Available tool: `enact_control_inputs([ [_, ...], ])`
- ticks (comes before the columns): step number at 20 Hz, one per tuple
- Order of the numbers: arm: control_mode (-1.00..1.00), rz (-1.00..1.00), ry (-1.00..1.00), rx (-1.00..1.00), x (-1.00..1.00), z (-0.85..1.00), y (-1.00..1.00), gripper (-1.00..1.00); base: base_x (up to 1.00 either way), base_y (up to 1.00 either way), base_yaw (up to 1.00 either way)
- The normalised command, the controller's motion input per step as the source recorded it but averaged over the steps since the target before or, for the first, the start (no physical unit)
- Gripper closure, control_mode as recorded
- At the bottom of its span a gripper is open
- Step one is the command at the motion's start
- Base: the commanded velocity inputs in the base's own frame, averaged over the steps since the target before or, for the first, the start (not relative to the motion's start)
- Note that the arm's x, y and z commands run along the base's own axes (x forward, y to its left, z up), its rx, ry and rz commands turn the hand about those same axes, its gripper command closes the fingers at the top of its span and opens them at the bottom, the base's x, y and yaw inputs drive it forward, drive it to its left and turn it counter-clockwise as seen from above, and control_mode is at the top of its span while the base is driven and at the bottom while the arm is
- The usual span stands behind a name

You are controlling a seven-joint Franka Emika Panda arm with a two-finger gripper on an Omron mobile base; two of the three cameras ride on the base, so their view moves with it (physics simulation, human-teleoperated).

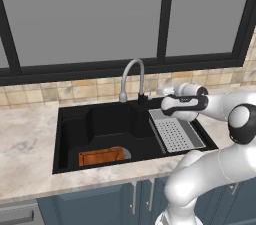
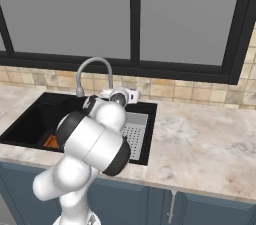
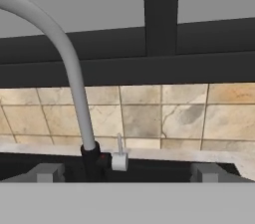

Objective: Turn on the sink faucet with hot water and rinse the cutting board for ten seconds, then turn off the faucet. Push the cutting board to reach the water if necessary.

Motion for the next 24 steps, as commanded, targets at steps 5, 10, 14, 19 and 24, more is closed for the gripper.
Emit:
enact_control_inputs([
  [5, -1.0, 0.0, 0.0, 0.0, 0.0, -0.18, 0.0, -1.0, 0.0, 0.0, 0.0],
  [10, -1.0, 0.0, 0.0, 0.0, 0.0, -0.16, 0.0, -1.0, 0.0, 0.0, 0.0],
  [14, -1.0, 0.0, 0.0, 0.0, 0.0, -0.09, 0.0, -1.0, 0.0, 0.0, 0.0],
  [19, -1.0, 0.0, 0.0, 0.0, 0.04, -0.08, 0.0, -1.0, 0.0, 0.0, 0.0],
  [24, -1.0, 0.0, 0.0, 0.0, 0.18, -0.06, 0.0, -1.0, 0.0, 0.0, 0.0],
])
